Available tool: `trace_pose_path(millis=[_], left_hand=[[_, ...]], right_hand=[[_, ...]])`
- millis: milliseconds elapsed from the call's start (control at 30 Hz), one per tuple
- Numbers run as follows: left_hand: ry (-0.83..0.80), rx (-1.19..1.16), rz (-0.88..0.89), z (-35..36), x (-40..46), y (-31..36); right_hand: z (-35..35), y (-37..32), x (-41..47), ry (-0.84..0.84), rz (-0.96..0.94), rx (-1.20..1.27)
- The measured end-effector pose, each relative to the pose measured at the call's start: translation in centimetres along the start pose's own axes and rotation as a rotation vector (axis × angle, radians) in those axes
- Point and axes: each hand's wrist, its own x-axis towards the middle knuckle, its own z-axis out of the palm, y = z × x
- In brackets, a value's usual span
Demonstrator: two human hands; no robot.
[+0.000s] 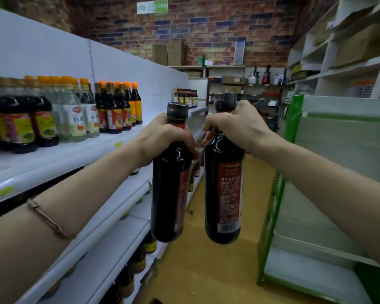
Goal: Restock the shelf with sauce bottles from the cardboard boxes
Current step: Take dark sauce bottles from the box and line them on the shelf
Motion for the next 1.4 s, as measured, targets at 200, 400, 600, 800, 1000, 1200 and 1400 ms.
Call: trace_pose_path(millis=[200, 400, 600, 800, 1000, 1200, 1400], left_hand=[[-0.046, -0.02, -0.02, 0.9, 10.2, -5.6], [-0.07, -0.045, -0.05, 2.9, 20.2, -11.9], [0.048, -0.113, -0.07, 5.2, 32.0, -16.2], [0.241, -0.129, -0.068, 3.9, 39.8, -20.3], [0.302, -0.034, -0.043, 0.4, 46.5, -24.1], [0.306, -0.032, -0.063, -5.1, 55.2, -29.1], [0.328, 0.026, 0.002, -10.7, 64.2, -32.9]], right_hand=[[-0.7, 7.4, 8.1, 0.018, 0.039, -0.038], [-2.5, 16.7, 16.7, -0.001, 0.05, -0.037], [-5.4, 25.0, 27.1, -0.074, -0.005, 0.01], [-4.3, 31.6, 36.8, -0.113, -0.059, 0.076], [-1.4, 35.9, 45.7, -0.136, -0.092, 0.125], [2.1, 39.1, 55.4, -0.143, -0.133, 0.171], [5.9, 41.6, 66.1, -0.116, -0.185, 0.235]])
